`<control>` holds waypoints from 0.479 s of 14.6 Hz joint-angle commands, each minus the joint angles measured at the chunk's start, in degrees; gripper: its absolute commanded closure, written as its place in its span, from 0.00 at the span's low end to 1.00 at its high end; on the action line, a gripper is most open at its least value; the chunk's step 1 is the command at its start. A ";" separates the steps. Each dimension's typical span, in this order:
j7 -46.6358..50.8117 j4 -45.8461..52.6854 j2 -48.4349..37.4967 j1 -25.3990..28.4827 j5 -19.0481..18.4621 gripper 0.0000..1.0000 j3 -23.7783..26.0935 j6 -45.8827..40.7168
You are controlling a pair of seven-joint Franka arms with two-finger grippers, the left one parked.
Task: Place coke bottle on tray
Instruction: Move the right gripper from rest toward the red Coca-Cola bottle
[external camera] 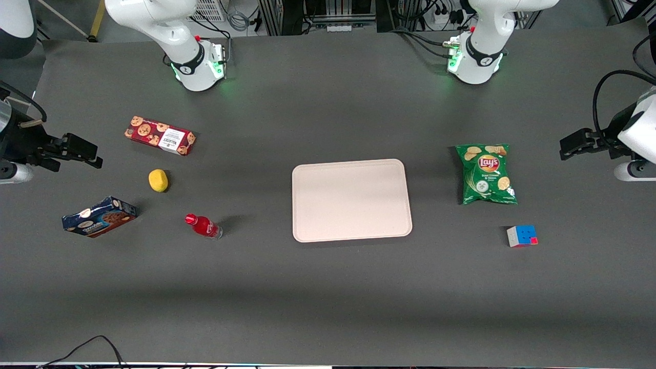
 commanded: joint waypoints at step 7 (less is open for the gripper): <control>-0.92 1.74 2.70 0.95 -3.39 0.00 0.02 0.87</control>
